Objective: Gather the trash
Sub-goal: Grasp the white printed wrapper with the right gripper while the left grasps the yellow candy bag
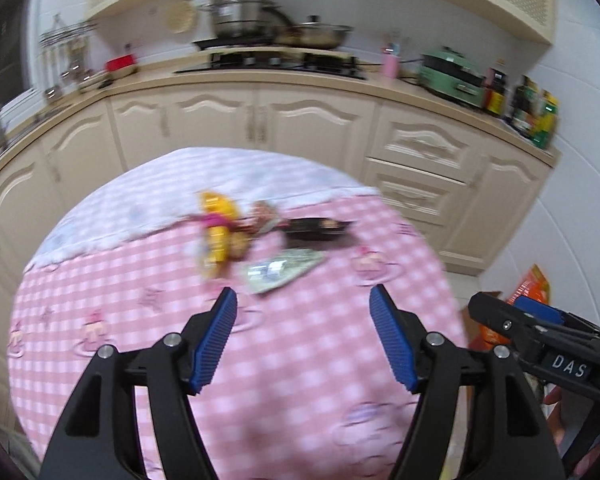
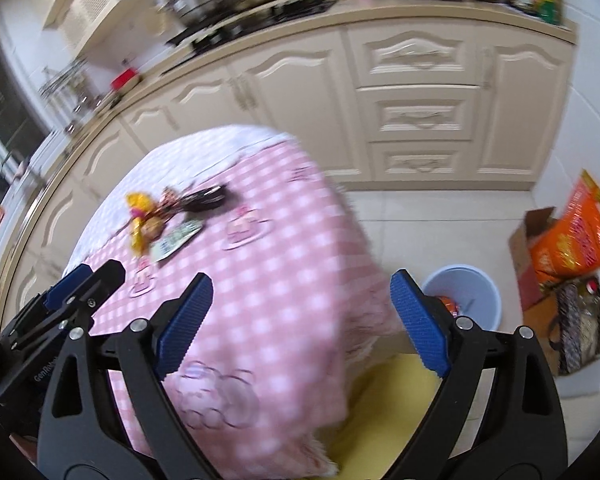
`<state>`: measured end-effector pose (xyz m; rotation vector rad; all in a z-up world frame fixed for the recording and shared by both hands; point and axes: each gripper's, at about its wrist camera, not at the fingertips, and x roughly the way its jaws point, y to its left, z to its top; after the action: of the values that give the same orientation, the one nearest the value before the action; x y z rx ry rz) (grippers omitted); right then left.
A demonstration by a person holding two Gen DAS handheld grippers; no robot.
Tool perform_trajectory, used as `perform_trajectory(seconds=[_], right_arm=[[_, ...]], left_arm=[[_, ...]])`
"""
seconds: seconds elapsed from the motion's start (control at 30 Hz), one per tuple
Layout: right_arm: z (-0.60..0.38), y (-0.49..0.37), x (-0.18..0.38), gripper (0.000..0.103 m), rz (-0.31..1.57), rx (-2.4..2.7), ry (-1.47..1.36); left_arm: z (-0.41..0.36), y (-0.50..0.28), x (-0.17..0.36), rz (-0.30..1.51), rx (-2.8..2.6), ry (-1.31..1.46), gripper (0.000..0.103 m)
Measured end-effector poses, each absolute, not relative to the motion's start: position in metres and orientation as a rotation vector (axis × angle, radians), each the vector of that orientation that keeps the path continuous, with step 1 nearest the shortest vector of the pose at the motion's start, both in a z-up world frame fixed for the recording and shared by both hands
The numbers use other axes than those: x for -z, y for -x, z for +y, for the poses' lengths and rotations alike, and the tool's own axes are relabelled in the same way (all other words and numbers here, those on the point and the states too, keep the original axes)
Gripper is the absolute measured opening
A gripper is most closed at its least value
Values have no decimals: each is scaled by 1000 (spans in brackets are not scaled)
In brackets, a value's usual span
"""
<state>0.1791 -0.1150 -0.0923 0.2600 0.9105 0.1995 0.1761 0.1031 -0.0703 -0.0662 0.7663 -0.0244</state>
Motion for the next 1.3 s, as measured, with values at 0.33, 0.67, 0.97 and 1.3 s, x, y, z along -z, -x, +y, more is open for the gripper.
perform_trajectory(seconds=[0.33, 0.67, 0.97, 1.3], right_arm=[[-26, -217, 120, 89, 1002, -303, -216], [29, -268, 138, 89, 1031, -203, -143], [41, -272, 140, 34, 962, -232, -1], [-23, -262, 134, 20, 1015, -404, -302]], left_arm=[[191, -178, 88, 804, -136, 155, 68], [241, -182, 99, 821, -224, 206, 69], [242, -200, 97, 830, -192, 190, 74], [215, -234, 94, 873, -108, 193, 75]])
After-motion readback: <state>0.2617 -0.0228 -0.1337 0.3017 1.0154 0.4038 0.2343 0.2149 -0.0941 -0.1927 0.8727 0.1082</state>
